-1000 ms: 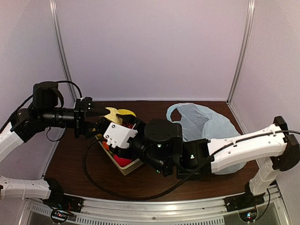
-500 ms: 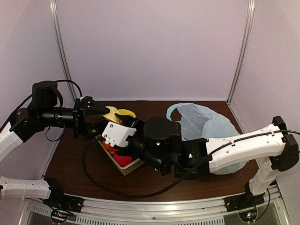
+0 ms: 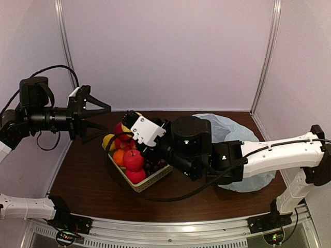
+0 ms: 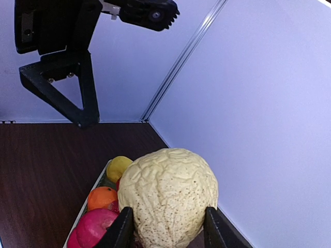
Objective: Untie the knot of the plastic bag and take out the fruit
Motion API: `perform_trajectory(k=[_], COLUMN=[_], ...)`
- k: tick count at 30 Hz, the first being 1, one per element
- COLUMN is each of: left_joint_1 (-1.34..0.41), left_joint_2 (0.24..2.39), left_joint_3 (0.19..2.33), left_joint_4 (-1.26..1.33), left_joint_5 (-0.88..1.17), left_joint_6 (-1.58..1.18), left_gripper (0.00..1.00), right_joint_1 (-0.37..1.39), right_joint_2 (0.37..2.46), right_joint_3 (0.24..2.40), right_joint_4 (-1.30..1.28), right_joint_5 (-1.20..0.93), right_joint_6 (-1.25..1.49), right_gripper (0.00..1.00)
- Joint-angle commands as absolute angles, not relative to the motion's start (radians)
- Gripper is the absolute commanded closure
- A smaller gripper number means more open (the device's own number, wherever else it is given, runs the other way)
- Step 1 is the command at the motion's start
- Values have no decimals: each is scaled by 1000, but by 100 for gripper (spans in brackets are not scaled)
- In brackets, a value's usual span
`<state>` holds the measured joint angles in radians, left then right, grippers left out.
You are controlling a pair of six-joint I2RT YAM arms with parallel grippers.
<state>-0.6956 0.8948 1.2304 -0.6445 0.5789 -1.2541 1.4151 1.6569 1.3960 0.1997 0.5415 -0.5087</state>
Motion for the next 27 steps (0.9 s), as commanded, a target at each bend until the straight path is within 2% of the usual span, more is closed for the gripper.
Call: perform_trajectory(k=[1,5,10,16,21,27], left_joint_1=[-699,-701,-730,-872,-989,-1045], left_joint_2=[912,948,1010,1121,1185,1258], left_joint_3=[1312,1295,1252,1337,1394,1411], left_joint_4=[-717,-689,-553,-590,-624,-624], left_joint_5=[397,335,429,371,280,344], left_joint_6=[-900,-584,-385,-130,-15,39], left_gripper=[3,3,5,6,7,5], right_joint_1=[1360,1287,1163,1049,1027,1025], right_joint_2=[1521,1439,1345,1293,1326,1361], right_joint_3=[1368,1350,1329,1311,1376,1408], right_joint_4=[52,-94,-229,-345,-511,-586], right_joint_5=[464,322,44,-262,-416,-547], right_joint_6=[-283,-125,35,126,142,150], right_gripper=[59,59,60,60,60,61])
